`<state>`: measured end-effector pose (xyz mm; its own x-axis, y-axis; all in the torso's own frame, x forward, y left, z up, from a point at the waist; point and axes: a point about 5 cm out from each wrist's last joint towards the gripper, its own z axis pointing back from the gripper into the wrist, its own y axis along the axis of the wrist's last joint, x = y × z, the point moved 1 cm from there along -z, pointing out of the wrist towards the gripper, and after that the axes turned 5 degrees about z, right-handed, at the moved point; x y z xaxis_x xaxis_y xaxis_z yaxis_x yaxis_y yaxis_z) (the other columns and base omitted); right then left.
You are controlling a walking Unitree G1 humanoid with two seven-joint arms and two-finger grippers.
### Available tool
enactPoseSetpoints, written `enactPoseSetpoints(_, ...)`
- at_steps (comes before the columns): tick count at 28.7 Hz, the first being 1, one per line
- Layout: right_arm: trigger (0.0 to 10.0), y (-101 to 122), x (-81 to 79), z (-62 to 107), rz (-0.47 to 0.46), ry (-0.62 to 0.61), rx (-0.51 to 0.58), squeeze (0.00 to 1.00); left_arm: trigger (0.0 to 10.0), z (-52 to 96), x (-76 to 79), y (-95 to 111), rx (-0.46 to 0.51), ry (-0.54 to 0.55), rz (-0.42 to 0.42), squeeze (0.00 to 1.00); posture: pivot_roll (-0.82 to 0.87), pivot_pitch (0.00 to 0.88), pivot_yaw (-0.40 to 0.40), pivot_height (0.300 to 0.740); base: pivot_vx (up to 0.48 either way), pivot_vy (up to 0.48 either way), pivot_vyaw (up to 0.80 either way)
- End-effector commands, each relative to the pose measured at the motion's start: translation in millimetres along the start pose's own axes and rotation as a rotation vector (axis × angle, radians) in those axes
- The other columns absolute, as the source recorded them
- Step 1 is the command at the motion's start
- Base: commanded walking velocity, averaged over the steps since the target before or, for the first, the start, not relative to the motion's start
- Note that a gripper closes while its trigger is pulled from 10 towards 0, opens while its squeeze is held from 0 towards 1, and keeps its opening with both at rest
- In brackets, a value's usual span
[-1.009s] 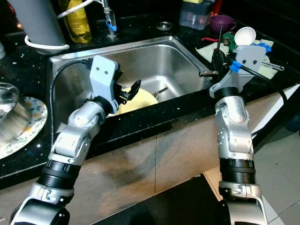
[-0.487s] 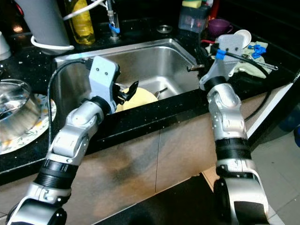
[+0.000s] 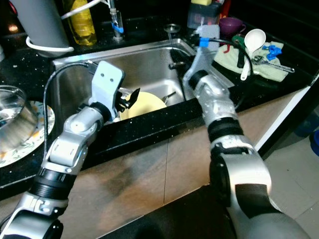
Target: Kitchen organization
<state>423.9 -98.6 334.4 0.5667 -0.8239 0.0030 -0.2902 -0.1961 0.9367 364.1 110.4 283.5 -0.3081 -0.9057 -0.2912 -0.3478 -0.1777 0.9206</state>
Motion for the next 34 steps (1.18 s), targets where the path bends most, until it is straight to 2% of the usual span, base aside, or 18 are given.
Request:
enactPoseSetpoints(1,10.0,-18,-5.6,0.0,-0.059,0.018,-0.061,0.00,10.0,4.4,-4.3,0,-0.008,0.011,-0.016,0.00,-0.06,0.258,-0.034,0.740,0.000,0.000,0.00)
enactPoseSetpoints(3,10.0,-23,-14.0,-3.8,-0.080,0.047,-0.079,0.00,10.0,6.1,-6.8,1,-0.010,0.019,-0.015,0.00,-0.06,0.261,-0.036,0.740,0.000,0.000,0.00)
enactPoseSetpoints(6,10.0,-32,-22.4,-5.1,-0.058,0.086,-0.119,0.00,10.0,6.9,-7.8,1,-0.010,0.017,-0.015,0.00,-0.06,0.263,-0.037,0.740,0.000,0.000,0.00)
enactPoseSetpoints(9,10.0,-49,-34.9,-4.3,0.026,0.155,-0.203,0.00,10.0,8.1,-8.8,2,-0.012,0.017,-0.014,0.00,-0.05,0.265,-0.039,0.740,0.000,0.000,0.00)
enactPoseSetpoints(13,10.0,-59,-40.9,-2.5,0.094,0.187,-0.244,0.00,10.0,8.6,-8.9,2,-0.015,0.018,-0.013,0.00,-0.05,0.267,-0.041,0.740,0.000,0.000,0.00)
enactPoseSetpoints(23,10.0,-63,-41.3,-2.0,0.141,0.182,-0.261,0.00,10.0,9.9,-9.1,1,-0.024,0.019,-0.010,0.00,-0.05,0.268,-0.043,0.740,0.000,0.000,0.00)
enactPoseSetpoints(24,10.0,-63,-40.9,-2.1,0.144,0.179,-0.260,0.05,10.0,10.0,-8.9,1,-0.025,0.018,-0.009,0.00,-0.05,0.268,-0.043,0.740,0.000,0.000,0.00)
enactPoseSetpoints(25,10.0,-62,-40.6,-2.2,0.146,0.177,-0.259,0.05,10.0,10.0,-8.8,1,-0.026,0.018,-0.008,0.00,-0.05,0.268,-0.043,0.740,0.000,0.000,0.00)
enactPoseSetpoints(26,10.0,-62,-39.9,-2.3,0.150,0.172,-0.258,0.47,10.0,9.9,-8.2,1,-0.028,0.015,-0.008,0.00,-0.05,0.268,-0.043,0.740,0.000,0.000,0.00)
enactPoseSetpoints(27,10.0,-61,-39.5,-2.4,0.152,0.168,-0.257,0.47,10.0,9.9,-7.8,1,-0.029,0.014,-0.007,0.00,-0.05,0.268,-0.043,0.740,0.000,0.000,0.00)
enactPoseSetpoints(28,10.0,-61,-39.0,-2.5,0.159,0.164,-0.257,0.96,10.0,9.6,-7.5,0,-0.030,0.013,-0.006,0.00,-0.06,0.263,-0.040,0.740,0.000,0.000,0.00)
enactPoseSetpoints(29,10.0,-61,-38.5,-2.6,0.166,0.160,-0.257,0.96,10.0,9.3,-7.3,0,-0.030,0.012,-0.006,0.00,-0.06,0.263,-0.040,0.740,0.000,0.000,0.00)
enactPoseSetpoints(30,10.0,-59,-37.2,-2.8,0.180,0.148,-0.254,0.89,10.0,9.0,-6.9,0,-0.030,0.011,-0.006,0.00,-0.06,0.263,-0.040,0.740,0.000,0.000,0.00)
enactPoseSetpoints(31,10.0,-59,-36.8,-2.9,0.183,0.144,-0.252,0.89,10.0,8.9,-6.8,1,-0.030,0.011,-0.005,0.00,-0.06,0.263,-0.040,0.740,0.000,0.000,0.00)
enactPoseSetpoints(32,10.0,-57,-35.9,-3.2,0.181,0.137,-0.246,0.35,10.0,8.6,-6.6,1,-0.030,0.010,-0.005,0.00,-0.06,0.262,-0.038,0.740,0.000,0.000,0.00)
enactPoseSetpoints(33,10.0,-55,-34.9,-3.8,0.181,0.130,-0.238,0.00,10.0,8.2,-6.6,1,-0.030,0.009,-0.006,0.00,-0.06,0.259,-0.035,0.740,0.000,0.000,0.00)
enactPoseSetpoints(34,10.0,-55,-34.9,-3.8,0.181,0.130,-0.238,0.00,10.0,8.2,-6.6,1,-0.030,0.009,-0.006,0.00,-0.06,0.259,-0.035,0.740,0.000,0.000,0.00)
